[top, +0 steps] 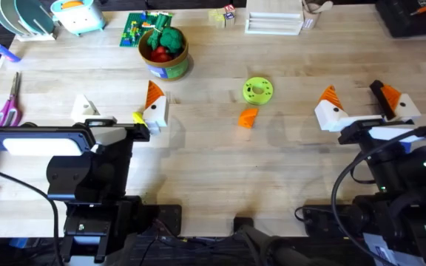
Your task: Pick up the gripper from the table and insert it into the empty holder that is missing its gripper. Then pick up a screw, insert it into the mounting hole, and use the screwdriver to tighten it. Finally, clean up the table by picking up the vegetable and placing it into the bucket.
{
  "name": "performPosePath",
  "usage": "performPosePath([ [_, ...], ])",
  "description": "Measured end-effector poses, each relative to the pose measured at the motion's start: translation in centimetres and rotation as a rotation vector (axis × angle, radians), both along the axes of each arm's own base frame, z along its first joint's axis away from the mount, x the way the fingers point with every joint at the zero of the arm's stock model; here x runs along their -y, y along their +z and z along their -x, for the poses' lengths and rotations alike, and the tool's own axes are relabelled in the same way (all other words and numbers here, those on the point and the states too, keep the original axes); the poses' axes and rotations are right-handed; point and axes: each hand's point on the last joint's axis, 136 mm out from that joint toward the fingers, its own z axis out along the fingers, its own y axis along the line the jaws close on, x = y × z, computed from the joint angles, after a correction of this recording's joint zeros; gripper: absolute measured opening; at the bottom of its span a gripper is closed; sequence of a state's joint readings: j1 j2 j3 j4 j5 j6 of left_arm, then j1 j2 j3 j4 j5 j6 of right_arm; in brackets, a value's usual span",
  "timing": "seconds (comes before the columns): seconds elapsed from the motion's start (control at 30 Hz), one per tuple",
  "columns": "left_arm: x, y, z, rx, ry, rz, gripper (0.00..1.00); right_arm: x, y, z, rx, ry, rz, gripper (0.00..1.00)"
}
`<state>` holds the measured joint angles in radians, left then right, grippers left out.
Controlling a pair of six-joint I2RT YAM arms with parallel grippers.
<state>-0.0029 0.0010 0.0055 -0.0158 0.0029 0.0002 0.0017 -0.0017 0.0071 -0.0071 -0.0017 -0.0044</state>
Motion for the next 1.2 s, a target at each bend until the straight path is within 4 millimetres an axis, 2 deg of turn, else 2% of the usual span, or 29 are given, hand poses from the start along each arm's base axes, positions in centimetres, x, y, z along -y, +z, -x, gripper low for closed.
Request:
performPosePath([
  [0.53, -0.1, -0.1, 0.0, -0.005, 0.005, 0.000, 0.991, 0.0, 0.0, 0.0, -0.003, 0.000, 0.008, 0.992],
  [0.63, -0.5, -0.8, 0.4, -0.080, 0.030, 0.017, 0.991, 0.0, -0.4, 0.4, -0.060, -0.003, -0.014, 0.992],
  [0.73, -0.8, 0.4, 1.4, -0.155, 0.052, 0.050, 0.991, 0.0, -0.8, 1.4, -0.171, -0.005, -0.026, 0.993],
  [0.8, -0.9, 2.0, 2.1, -0.197, 0.061, 0.078, 0.989, 0.0, 0.1, 1.9, -0.221, -0.006, -0.026, 0.992],
  [0.93, -0.9, 4.3, 3.0, -0.326, 0.074, 0.117, 0.991, 0.0, 3.0, 2.5, -0.309, -0.007, -0.026, 0.992],
  [1.2, -0.8, 5.7, 3.1, -0.652, 0.096, 0.130, 0.992, 0.0, 7.7, 1.8, -0.519, -0.009, -0.025, 0.992],
])
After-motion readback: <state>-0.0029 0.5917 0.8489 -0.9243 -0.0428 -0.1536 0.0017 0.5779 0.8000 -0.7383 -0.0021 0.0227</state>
